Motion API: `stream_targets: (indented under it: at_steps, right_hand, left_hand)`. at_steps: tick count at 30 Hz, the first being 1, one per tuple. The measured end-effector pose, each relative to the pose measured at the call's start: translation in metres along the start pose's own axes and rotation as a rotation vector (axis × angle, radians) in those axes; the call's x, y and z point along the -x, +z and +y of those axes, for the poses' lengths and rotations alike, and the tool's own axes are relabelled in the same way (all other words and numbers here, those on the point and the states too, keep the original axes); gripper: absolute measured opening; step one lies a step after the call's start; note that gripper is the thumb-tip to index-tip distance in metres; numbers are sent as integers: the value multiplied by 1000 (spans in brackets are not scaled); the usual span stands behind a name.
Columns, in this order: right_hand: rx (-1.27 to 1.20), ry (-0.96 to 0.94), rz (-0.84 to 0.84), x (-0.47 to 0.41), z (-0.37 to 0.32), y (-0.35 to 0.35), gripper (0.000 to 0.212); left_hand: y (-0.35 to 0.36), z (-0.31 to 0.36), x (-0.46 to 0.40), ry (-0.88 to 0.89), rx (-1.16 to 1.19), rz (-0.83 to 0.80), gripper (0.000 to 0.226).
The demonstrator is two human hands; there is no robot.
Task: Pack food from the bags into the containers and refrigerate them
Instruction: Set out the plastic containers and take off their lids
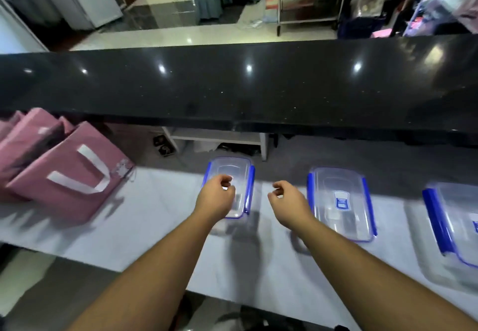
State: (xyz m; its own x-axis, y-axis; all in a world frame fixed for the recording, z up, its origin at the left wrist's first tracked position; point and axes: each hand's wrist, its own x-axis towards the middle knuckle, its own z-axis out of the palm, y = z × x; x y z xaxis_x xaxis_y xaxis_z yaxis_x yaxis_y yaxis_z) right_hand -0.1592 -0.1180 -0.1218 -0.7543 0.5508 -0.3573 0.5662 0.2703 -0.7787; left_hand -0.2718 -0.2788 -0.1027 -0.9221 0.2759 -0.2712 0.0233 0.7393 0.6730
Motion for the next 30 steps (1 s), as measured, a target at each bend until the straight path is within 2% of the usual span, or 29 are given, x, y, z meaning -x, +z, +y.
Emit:
stream_targets:
  at_steps: [4,10,13,16,25,30]
  right_hand:
    - [-8,26,-42,-5,-8,23,42]
    - [-61,107,-40,-20,-21,52,46]
    - [-195,217,19,-27,-23,70,45]
    - [-356,311,78,-32,-21,88,35]
    - [-683,369,158,-42,-24,125,28]
    - [-764,376,185,-39,-25,136,28]
  left_hand:
    - [-24,-32,-11,-80,27,72,35]
    - [-36,-63,-40,-131,49,56,38]
    - [-39,-75,-58,-176,99,-22,46]
    - [-41,-88,-75,-223,216,-122,39]
    - [-59,-123,-113,-318,608,-302,24]
    - [-61,-139,-117,-332,746,-329,25]
